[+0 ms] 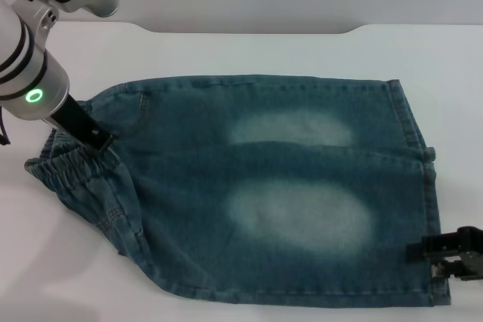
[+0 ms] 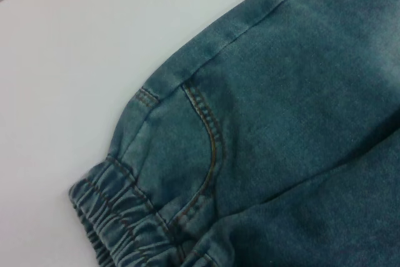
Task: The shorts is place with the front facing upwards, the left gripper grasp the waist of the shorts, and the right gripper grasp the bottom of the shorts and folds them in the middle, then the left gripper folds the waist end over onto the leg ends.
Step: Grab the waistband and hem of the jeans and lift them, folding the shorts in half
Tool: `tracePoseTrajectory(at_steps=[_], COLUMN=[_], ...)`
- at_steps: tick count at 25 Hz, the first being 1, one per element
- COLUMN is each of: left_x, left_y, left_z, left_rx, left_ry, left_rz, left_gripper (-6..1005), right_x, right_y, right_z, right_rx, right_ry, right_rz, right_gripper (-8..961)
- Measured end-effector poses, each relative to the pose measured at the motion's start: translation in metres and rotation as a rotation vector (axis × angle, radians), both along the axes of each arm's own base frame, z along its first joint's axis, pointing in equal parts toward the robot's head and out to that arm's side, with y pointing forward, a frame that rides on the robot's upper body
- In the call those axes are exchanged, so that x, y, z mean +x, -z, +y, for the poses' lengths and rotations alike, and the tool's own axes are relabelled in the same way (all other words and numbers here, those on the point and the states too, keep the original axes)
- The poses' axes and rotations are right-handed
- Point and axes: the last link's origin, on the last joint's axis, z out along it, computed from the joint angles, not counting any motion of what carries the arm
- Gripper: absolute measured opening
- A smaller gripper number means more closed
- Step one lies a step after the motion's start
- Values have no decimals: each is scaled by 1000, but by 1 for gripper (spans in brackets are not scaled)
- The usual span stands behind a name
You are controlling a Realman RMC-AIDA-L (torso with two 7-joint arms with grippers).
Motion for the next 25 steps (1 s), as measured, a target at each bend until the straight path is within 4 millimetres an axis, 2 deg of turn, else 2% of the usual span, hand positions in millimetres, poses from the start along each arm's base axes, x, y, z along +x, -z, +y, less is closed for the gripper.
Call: tracePoseTrajectory(at_steps=[25], left_x=[3], left_y=[2], left_z=[4], left_rx=[-15], left_ry=[8], left_rz=[6], left_gripper=[34], right_x=[9], right_y=[10], right_z=[-10], right_rx=[-31], right_ry=[46], right_rz=[24], right_gripper=[632])
